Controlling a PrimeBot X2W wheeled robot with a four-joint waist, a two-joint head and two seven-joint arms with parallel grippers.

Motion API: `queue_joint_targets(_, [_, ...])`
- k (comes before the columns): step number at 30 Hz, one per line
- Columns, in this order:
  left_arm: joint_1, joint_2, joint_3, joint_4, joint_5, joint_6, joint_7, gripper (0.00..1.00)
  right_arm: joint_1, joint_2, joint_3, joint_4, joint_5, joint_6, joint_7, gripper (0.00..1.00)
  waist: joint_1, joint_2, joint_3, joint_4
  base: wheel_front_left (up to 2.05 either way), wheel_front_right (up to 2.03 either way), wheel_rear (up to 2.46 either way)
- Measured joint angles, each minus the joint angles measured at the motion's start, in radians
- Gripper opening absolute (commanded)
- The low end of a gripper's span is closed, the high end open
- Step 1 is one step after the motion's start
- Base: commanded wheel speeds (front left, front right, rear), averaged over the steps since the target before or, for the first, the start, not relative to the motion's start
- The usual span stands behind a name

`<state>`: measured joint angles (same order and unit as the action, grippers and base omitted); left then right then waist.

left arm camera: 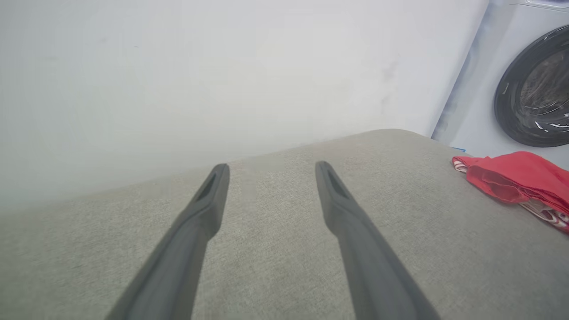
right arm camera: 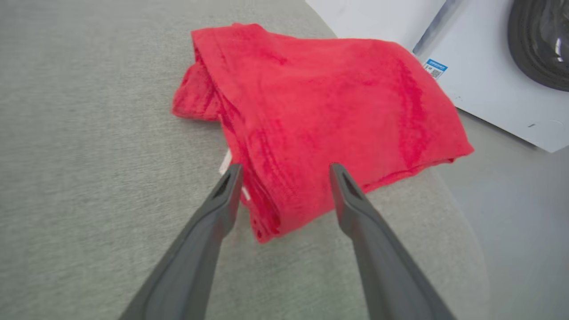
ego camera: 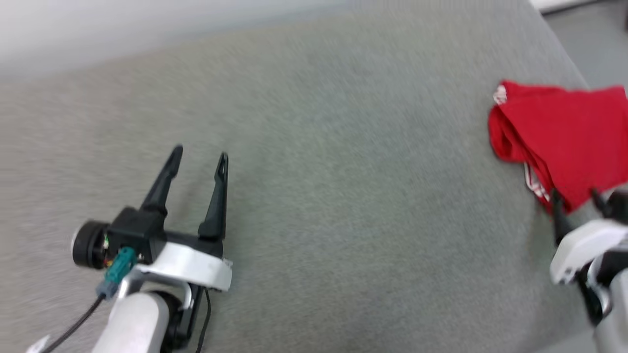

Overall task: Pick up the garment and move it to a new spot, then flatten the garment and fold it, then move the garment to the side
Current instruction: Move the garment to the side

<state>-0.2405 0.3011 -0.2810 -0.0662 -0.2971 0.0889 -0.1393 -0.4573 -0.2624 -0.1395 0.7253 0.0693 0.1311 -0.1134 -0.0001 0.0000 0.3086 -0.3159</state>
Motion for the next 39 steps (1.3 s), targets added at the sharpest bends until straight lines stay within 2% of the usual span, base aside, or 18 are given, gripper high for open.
queue_joint_targets(11, [0.114, -0.031, 0.023, 0.049, -0.051, 0.044, -0.027, 1.0, 0.263, 0.091, 0.015, -0.371, 0.039, 0.0, 0.018, 1.0, -0.0001, 0.0, -0.156, 0.19, 0.0, 0.0, 0.0])
queue_joint_targets(19, [0.193, -0.019, 0.059, 0.069, -0.065, 0.08, -0.045, 1.0, 0.397, 0.159, 0.021, -0.655, 0.027, 0.0, 0.073, 1.0, -0.0002, 0.0, -0.255, 0.3, 0.0, 0.0, 0.0])
queue_joint_targets(26, [0.246, 0.001, 0.062, 0.074, -0.062, 0.096, -0.044, 1.0, 0.511, 0.185, 0.021, -0.815, 0.031, 0.0, 0.129, 1.0, -0.0001, 0.0, -0.32, 0.33, 0.0, 0.0, 0.0])
queue_joint_targets(31, [0.277, 0.007, 0.049, 0.073, -0.056, 0.099, -0.035, 1.0, 0.59, 0.201, 0.018, -0.881, 0.034, 0.0, 0.153, 1.0, -0.0001, 0.0, -0.34, 0.325, 0.0, 0.0, 0.0])
queue_joint_targets(39, [0.303, 0.002, 0.039, 0.079, -0.069, 0.105, -0.022, 1.0, 0.624, 0.208, 0.049, -0.954, 0.04, 0.0, 0.176, 1.0, -0.0001, 0.0, -0.353, 0.311, 0.0, 0.0, 0.0])
